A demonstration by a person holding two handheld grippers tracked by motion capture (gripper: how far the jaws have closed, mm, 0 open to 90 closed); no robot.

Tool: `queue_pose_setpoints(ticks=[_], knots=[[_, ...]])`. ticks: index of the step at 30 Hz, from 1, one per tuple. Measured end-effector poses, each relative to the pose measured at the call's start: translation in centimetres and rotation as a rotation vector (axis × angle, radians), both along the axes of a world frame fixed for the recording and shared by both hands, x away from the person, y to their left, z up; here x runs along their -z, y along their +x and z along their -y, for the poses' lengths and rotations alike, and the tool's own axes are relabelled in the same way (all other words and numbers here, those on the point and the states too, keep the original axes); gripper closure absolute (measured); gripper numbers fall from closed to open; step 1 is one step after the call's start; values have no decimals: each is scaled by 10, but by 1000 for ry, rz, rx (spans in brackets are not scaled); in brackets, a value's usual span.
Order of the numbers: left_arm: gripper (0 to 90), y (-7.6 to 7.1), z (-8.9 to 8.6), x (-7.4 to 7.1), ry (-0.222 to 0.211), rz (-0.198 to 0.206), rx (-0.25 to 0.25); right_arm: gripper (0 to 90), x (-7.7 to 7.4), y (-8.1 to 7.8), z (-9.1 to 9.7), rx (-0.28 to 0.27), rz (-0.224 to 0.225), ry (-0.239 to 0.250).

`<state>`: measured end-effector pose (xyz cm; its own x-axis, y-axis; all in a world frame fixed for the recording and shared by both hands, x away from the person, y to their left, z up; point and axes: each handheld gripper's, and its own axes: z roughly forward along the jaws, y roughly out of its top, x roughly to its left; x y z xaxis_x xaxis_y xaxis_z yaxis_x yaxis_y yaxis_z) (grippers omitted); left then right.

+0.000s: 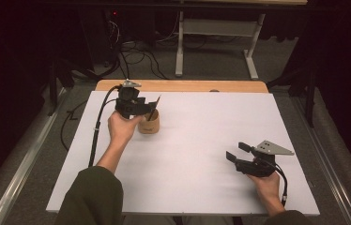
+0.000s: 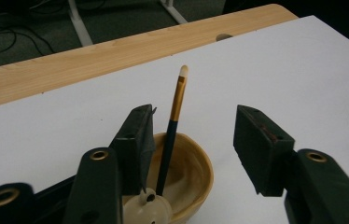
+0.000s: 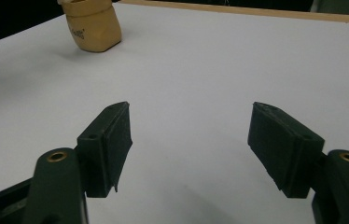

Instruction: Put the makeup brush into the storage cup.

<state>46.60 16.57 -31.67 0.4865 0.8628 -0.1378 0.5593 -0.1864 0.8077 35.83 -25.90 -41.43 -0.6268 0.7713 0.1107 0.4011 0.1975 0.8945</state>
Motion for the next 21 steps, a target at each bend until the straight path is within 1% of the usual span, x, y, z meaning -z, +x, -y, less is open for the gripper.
queue_pose_setpoints(ticks=[10,13,21], knots=[[401,-10,-11,-2,-35,33,-3,321,0,0,0,4,3,2],[380,-13,-14,-3,-35,46,-10,320,0,0,0,4,3,1],[365,-21,-17,-5,-47,60,13,319,-1,-1,0,4,5,1]])
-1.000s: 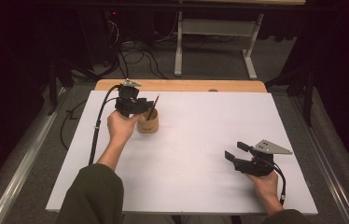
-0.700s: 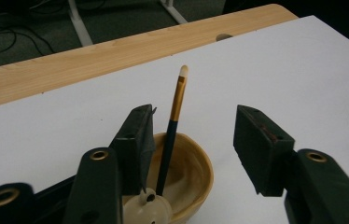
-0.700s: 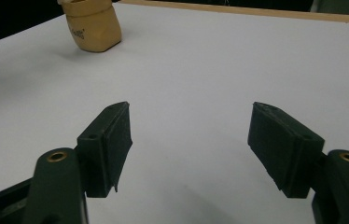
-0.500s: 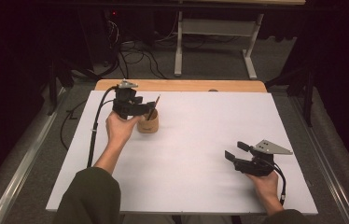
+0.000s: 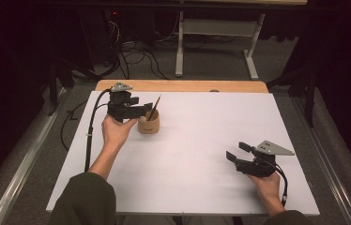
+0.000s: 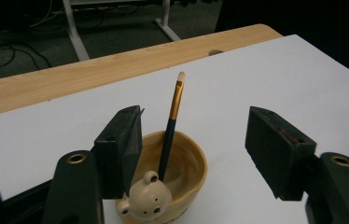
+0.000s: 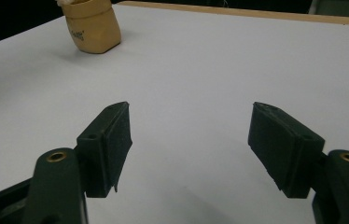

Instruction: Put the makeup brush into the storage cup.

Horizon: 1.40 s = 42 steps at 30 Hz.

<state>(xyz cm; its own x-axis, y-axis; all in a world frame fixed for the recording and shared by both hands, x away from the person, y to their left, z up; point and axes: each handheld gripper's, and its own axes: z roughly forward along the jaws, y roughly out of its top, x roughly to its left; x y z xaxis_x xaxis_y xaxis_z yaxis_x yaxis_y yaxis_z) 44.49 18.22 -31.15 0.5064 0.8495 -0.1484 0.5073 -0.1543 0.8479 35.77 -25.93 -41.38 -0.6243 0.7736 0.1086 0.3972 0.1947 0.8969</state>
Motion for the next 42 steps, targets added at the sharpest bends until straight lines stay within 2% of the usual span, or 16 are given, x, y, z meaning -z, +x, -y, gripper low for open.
queue_pose_setpoints(ticks=[9,17,30,42], knots=[[348,-13,-3,-3,-29,32,22,317,0,0,1,4,0,3],[340,-23,-5,-7,-36,53,38,316,0,-1,2,3,4,1],[331,-33,-10,-6,-46,62,54,315,0,-2,3,13,-1,6],[328,-45,-14,-4,-55,76,71,311,-2,-4,6,18,12,5]])
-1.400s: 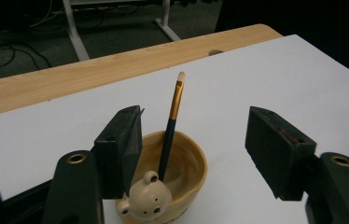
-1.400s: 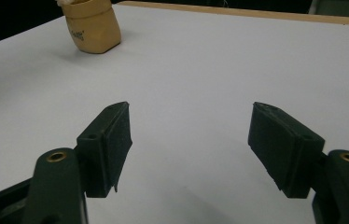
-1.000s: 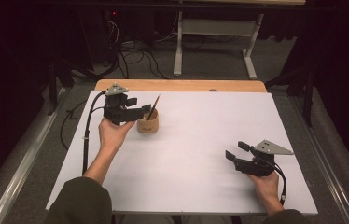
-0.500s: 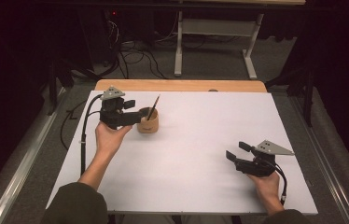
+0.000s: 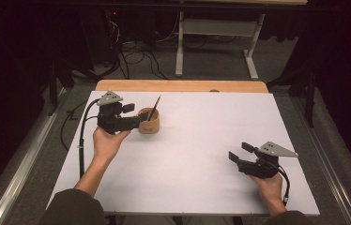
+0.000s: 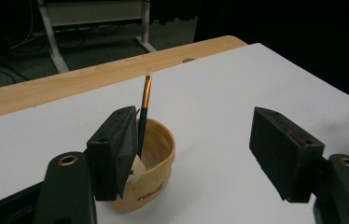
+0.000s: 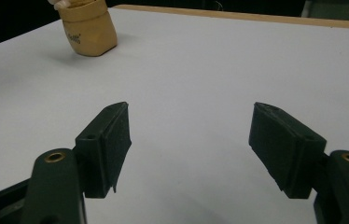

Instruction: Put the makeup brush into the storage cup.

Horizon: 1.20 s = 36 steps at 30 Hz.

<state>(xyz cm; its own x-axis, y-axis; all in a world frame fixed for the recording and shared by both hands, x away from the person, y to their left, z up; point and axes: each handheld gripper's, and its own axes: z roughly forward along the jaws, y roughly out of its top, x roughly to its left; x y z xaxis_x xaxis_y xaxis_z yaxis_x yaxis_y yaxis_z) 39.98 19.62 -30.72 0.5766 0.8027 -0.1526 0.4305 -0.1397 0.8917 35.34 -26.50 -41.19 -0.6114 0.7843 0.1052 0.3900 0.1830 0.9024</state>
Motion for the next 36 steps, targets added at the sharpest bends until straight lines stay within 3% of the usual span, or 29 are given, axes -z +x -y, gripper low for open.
queue_pose_setpoints(ticks=[36], knots=[[328,-25,-15,0,-42,41,11,311,-1,-3,1,3,4,-4]])
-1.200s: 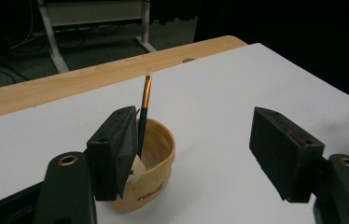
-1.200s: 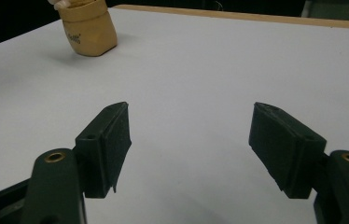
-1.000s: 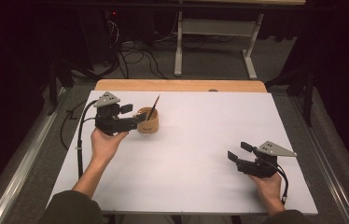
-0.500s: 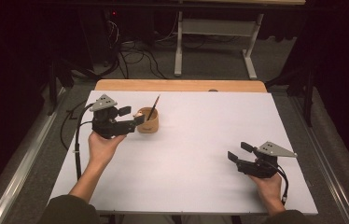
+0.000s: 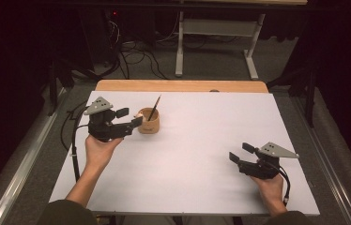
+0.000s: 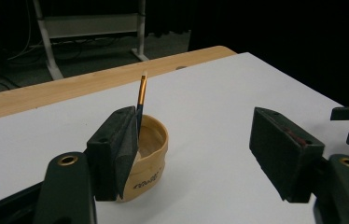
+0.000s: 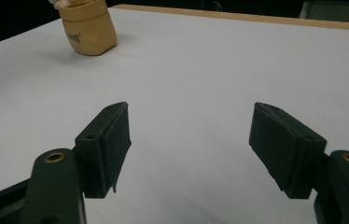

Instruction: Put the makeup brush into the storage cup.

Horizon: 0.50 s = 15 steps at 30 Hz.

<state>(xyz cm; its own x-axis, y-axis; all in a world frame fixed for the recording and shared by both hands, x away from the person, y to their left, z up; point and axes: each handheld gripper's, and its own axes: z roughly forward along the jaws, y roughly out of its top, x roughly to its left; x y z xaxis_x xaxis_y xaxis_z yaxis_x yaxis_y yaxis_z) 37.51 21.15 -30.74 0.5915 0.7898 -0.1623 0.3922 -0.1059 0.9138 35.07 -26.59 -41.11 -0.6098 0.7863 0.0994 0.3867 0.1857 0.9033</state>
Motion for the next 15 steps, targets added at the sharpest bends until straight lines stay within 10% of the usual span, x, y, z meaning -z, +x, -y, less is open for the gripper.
queue_pose_setpoints(ticks=[15], knots=[[326,-6,-8,2,-18,8,-9,311,-1,-2,0,-3,8,-1]])
